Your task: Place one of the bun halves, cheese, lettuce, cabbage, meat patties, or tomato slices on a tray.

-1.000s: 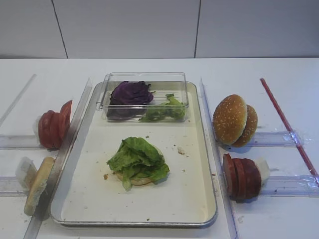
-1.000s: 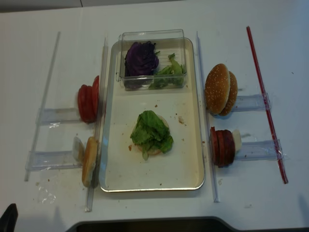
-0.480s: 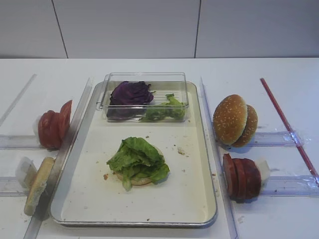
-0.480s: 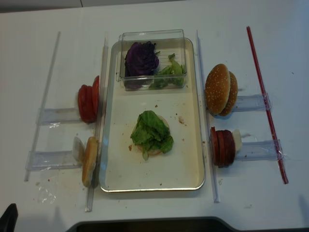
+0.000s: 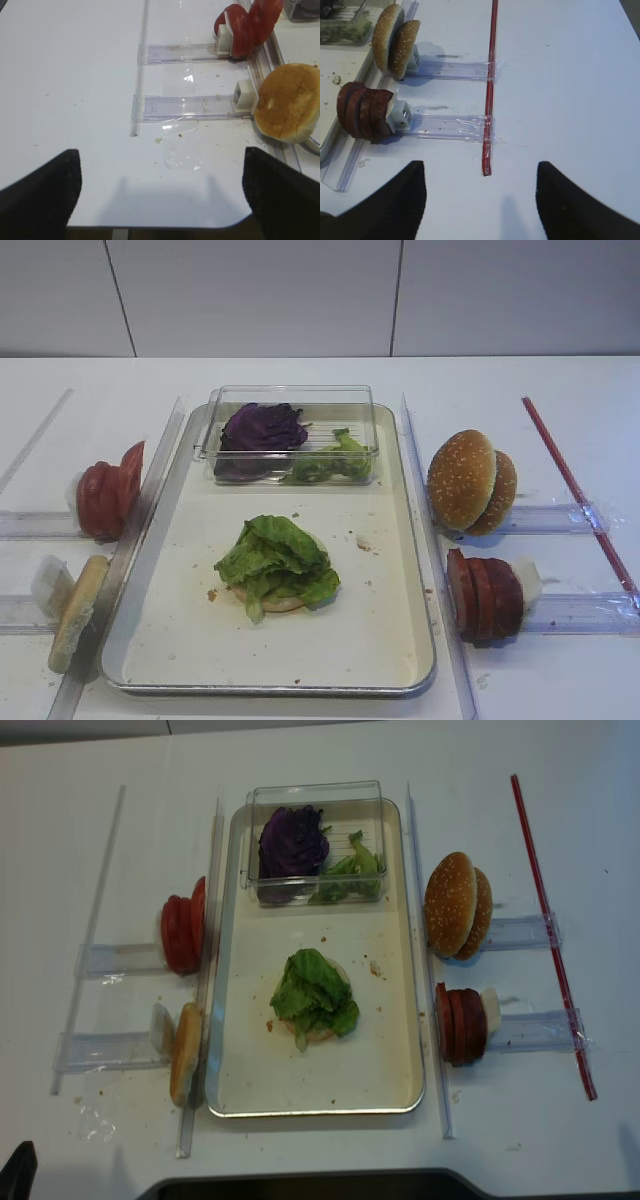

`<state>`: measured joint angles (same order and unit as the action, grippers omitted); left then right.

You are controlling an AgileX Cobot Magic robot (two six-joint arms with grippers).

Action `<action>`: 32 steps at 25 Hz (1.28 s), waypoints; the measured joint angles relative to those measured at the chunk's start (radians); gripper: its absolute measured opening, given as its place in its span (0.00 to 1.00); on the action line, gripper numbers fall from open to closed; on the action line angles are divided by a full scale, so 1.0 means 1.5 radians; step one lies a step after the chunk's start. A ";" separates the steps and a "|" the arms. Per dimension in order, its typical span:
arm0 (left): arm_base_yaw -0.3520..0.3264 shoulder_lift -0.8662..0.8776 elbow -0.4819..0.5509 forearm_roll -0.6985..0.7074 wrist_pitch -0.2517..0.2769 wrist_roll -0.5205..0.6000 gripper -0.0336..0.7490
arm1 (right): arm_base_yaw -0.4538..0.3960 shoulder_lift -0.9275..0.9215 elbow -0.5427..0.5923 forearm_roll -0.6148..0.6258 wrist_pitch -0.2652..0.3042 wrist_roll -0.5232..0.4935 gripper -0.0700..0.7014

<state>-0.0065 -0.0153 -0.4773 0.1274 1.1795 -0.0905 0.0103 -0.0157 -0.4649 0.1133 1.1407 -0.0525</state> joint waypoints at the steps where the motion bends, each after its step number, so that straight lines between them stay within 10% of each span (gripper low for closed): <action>1: 0.000 0.000 0.000 0.000 0.000 0.000 0.81 | 0.000 0.000 0.000 0.000 0.000 0.000 0.73; 32: 0.000 0.000 0.000 0.000 0.000 0.000 0.81 | 0.000 0.000 0.000 0.000 0.000 0.003 0.73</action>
<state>-0.0065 -0.0153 -0.4773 0.1274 1.1795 -0.0905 0.0103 -0.0157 -0.4649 0.1133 1.1407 -0.0483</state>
